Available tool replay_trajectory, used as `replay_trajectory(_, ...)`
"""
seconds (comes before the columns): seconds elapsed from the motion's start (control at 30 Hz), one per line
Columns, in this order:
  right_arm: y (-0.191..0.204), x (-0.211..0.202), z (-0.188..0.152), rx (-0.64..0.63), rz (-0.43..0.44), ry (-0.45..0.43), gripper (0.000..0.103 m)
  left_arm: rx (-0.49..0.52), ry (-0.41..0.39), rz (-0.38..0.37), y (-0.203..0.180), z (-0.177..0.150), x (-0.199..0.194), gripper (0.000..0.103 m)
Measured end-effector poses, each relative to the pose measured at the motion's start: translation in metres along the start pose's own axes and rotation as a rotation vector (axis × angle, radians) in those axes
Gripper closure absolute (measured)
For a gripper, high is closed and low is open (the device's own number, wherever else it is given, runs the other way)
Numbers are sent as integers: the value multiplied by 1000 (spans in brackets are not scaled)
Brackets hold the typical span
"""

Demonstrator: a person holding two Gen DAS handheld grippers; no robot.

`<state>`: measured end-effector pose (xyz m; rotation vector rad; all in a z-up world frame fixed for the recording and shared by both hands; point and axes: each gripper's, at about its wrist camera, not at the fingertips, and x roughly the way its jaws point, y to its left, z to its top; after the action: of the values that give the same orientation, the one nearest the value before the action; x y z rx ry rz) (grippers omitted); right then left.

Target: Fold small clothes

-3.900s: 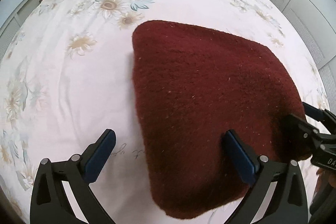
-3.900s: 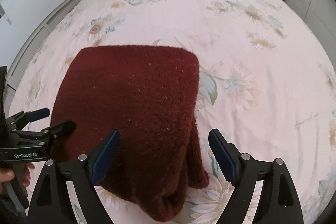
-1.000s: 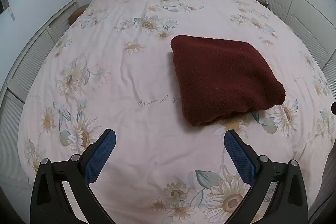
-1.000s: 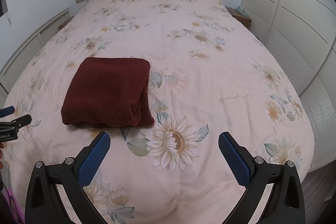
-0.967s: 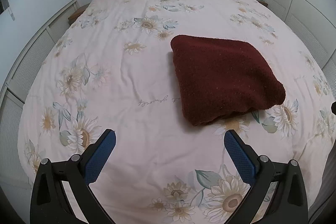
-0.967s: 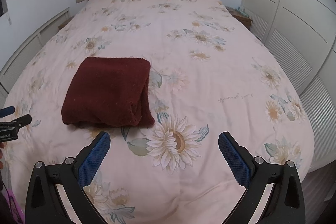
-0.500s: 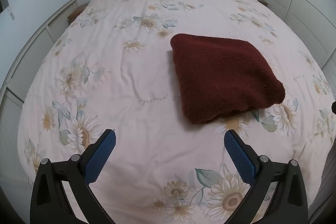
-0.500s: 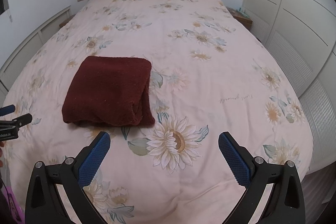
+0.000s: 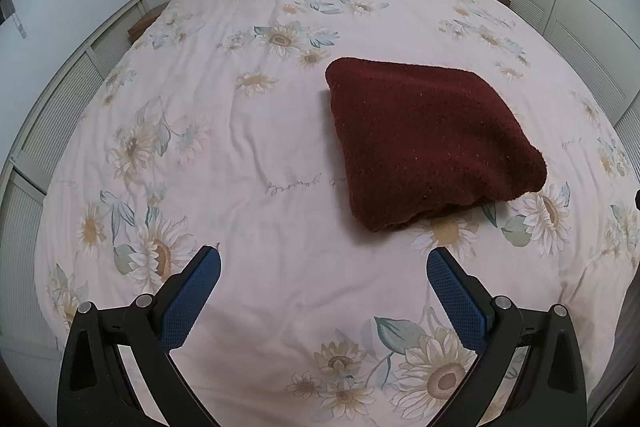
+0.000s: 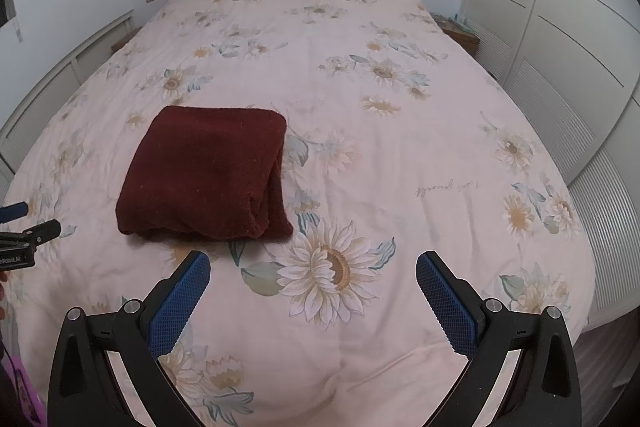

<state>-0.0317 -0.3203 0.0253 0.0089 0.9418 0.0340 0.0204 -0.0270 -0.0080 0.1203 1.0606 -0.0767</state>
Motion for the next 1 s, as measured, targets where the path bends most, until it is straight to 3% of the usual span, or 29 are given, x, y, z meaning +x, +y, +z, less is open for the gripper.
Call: replay_trajectory(1.0, -3, 16, -7, -13, -12, 45, 0, 0, 4, -2, 8, 1, 5, 1)
